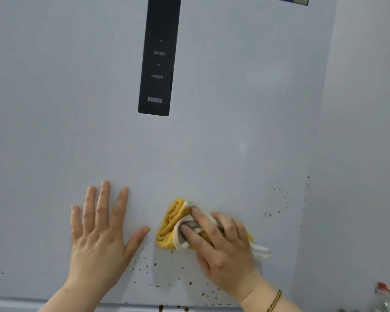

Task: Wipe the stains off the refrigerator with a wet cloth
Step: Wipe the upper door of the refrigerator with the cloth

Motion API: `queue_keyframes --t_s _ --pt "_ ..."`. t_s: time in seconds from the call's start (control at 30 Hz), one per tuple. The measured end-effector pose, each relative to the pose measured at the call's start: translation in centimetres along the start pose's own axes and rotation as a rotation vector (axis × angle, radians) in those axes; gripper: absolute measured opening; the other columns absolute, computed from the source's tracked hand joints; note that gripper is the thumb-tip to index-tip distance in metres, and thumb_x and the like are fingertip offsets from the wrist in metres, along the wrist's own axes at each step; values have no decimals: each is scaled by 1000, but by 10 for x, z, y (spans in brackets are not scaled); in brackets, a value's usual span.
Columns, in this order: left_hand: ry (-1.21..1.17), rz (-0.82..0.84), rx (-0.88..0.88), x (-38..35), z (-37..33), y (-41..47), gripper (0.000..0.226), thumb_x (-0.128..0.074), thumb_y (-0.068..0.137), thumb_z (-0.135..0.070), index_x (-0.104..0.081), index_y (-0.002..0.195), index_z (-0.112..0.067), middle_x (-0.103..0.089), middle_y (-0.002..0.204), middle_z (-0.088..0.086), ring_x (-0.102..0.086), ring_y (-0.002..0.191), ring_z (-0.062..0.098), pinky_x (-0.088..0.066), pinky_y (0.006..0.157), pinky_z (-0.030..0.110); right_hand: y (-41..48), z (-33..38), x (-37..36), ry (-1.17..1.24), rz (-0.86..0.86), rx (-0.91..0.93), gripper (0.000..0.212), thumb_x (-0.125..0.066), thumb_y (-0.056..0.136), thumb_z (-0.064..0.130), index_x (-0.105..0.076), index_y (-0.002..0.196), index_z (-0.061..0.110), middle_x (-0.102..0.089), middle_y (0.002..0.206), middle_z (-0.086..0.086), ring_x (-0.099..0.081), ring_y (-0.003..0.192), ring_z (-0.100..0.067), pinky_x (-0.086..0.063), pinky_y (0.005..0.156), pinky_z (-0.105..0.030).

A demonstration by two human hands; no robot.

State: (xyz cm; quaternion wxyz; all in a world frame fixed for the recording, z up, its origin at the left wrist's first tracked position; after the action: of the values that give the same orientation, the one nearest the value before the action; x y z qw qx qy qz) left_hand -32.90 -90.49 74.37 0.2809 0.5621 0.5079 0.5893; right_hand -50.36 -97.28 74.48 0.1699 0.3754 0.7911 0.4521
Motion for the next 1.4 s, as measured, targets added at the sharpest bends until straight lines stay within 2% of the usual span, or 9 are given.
queue_keyframes --t_s 0.13,0.3,0.5,0.67,0.73,0.9,1.03,1.27,1.4 --pt "-11 11 17 0 -1 3 77 -10 87 -67 -30 135 -10 -21 142 16 -3 133 27 -6 105 44 19 -40 9 -54 -105 -140 30 -35 91 22 -49 117 28 -43 129 2 -44 100 -23 -33 80 -36" --pt "-46 66 18 2 0 2 75 -11 87 -66 -30 138 -13 -21 144 14 -2 135 25 9 112 27 7 -79 18 -119 -194 -451 38 -45 76 16 -51 114 21 -48 130 -7 -45 100 -30 -34 78 -37" --pt "-43 53 20 2 -2 2 78 -11 86 -67 -31 136 -10 -21 142 16 -2 133 27 8 111 29 -13 -88 26 -129 -310 -894 36 -44 82 20 -48 117 15 -51 130 -21 -42 110 -32 -42 85 -43" --pt "-62 77 21 -1 -2 1 78 -13 86 -67 -32 136 -10 -24 142 19 -3 133 28 12 111 26 4 -26 3 -54 -116 -422 32 -40 89 22 -46 120 22 -39 133 -6 -42 112 -27 -33 87 -38" --pt "-62 87 31 -1 0 2 78 -13 86 -67 -32 137 -11 -24 143 18 -3 133 28 13 111 25 5 -33 6 -46 -108 -368 29 -34 93 21 -46 119 22 -40 131 -5 -43 109 -26 -33 85 -37" --pt "-74 88 35 -1 -1 1 78 -12 86 -67 -32 137 -11 -24 143 18 -3 133 28 14 111 25 -20 -115 33 -132 -272 -755 32 -45 84 14 -49 115 11 -55 124 -25 -52 98 -40 -38 82 -40" --pt "-90 85 27 0 -2 0 79 -12 86 -68 -31 136 -11 -24 143 20 -3 133 29 15 110 23 -34 -121 35 -103 -316 -1021 37 -45 80 12 -59 112 2 -53 125 -28 -52 96 -52 -43 79 -55" --pt "-85 42 21 -3 1 2 79 -11 85 -70 -29 136 -13 -19 143 16 1 133 25 -3 106 41 32 -181 46 11 -296 -952 47 -43 81 10 -53 126 3 -45 136 -21 -47 111 -46 -38 93 -47" --pt "-112 71 35 -1 -2 2 80 -10 84 -70 -30 136 -12 -19 143 15 1 134 25 11 111 26 6 -151 38 -107 -312 -794 38 -43 85 9 -49 123 8 -52 127 -26 -53 100 -44 -41 86 -42"
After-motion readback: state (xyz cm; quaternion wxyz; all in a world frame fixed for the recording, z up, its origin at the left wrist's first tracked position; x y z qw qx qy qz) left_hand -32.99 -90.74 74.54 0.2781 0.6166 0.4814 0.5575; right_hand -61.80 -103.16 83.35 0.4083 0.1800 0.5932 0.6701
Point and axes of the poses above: each hand's wrist, its own y-axis towards the middle knuckle, its own x-axis out of the back of the hand, z = x × y, the point moved 6 cm from there along y, towards the middle knuckle
